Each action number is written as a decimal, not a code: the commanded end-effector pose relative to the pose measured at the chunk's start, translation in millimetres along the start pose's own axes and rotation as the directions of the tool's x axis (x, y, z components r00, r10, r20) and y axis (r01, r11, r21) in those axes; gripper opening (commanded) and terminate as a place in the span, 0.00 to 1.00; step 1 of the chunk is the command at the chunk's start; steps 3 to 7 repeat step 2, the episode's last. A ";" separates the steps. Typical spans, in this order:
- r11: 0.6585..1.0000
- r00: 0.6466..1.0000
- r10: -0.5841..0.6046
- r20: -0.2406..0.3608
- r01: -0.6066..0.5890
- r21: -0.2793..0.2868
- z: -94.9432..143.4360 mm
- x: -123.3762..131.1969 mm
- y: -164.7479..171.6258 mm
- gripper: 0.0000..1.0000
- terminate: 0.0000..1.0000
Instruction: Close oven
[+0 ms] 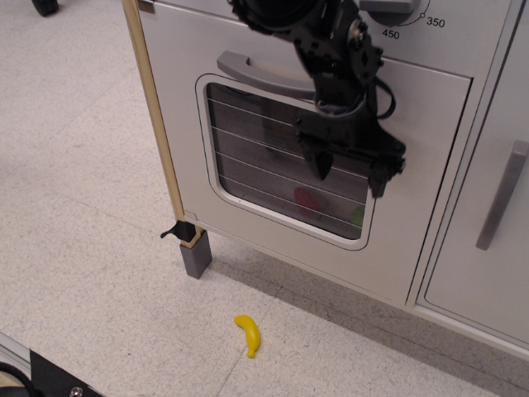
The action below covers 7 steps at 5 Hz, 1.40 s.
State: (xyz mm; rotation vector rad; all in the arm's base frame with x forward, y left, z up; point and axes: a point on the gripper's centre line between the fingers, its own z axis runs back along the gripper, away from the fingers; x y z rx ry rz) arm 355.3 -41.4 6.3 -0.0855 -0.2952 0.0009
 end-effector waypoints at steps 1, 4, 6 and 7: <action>1.000 0.998 -0.014 0.056 0.014 0.002 34.4 10.2 0.0 1.00 0.00; 1.000 0.998 -0.014 0.056 0.014 0.002 34.4 10.2 0.0 1.00 1.00; 1.000 0.998 -0.014 0.056 0.014 0.002 34.4 10.2 0.0 1.00 1.00; 1.000 0.998 -0.014 0.056 0.014 0.002 34.4 10.2 0.0 1.00 1.00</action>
